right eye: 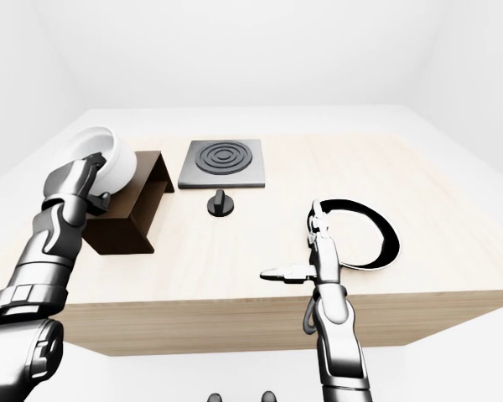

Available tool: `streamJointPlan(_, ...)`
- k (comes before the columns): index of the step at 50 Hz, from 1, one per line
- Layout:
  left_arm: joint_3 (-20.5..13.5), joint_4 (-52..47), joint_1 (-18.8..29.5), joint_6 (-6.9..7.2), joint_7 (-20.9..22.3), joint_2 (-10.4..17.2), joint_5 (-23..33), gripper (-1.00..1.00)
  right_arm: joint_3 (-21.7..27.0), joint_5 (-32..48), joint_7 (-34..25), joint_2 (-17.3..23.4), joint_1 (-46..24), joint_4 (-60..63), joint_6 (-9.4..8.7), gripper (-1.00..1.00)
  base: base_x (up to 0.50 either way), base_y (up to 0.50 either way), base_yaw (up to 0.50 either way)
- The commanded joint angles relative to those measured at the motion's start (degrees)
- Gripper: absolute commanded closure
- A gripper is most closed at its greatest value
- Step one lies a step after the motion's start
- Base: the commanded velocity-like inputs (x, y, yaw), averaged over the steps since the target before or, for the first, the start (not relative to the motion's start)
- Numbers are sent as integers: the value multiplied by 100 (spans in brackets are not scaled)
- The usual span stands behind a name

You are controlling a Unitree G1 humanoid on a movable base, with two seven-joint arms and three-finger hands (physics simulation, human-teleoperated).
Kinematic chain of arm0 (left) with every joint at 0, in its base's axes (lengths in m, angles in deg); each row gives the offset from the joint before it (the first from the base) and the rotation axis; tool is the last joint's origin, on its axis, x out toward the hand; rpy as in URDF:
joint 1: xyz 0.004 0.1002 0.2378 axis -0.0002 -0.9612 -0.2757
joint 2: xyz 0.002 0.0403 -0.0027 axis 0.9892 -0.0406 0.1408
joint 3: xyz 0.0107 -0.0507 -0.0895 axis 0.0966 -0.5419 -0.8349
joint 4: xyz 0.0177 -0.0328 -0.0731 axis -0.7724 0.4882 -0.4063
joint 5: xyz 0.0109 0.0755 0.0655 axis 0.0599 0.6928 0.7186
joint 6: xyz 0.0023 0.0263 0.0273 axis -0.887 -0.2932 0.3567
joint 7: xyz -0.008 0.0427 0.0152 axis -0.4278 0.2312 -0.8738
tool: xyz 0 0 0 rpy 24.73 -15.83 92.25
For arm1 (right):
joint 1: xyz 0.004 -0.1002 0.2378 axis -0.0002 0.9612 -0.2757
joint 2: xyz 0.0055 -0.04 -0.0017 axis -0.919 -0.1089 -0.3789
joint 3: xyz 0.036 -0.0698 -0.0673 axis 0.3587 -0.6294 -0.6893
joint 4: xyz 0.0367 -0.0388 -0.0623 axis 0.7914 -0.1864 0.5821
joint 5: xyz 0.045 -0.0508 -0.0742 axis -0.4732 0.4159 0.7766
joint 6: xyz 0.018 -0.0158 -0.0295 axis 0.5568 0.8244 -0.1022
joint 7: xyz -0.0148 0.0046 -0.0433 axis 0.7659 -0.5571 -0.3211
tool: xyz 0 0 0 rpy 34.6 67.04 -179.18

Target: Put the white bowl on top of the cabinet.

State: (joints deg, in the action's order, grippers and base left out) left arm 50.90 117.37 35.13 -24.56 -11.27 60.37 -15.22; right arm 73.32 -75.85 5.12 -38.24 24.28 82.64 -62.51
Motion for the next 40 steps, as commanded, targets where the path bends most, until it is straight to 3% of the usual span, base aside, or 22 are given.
streamJointPlan(1,-24,-237,24,0,-136,-3,395,100,-10,6,-9,-2,19,18,0,-100,0,0,0)
streamJointPlan(29,-11,97,96,0,-221,0,340,100,-26,25,-16,-13,41,39,0,-100,0,0,0)
streamJointPlan(31,3,94,75,0,-231,-1,357,-83,-30,28,-17,-15,46,36,0,-100,1,0,0)
streamJointPlan(32,8,88,67,0,-212,-4,365,-100,-33,31,-16,-17,52,41,0,-100,0,0,0)
streamJointPlan(40,-15,-21,45,0,-157,15,402,-100,-32,26,-19,-17,50,37,0,-100,0,0,0)
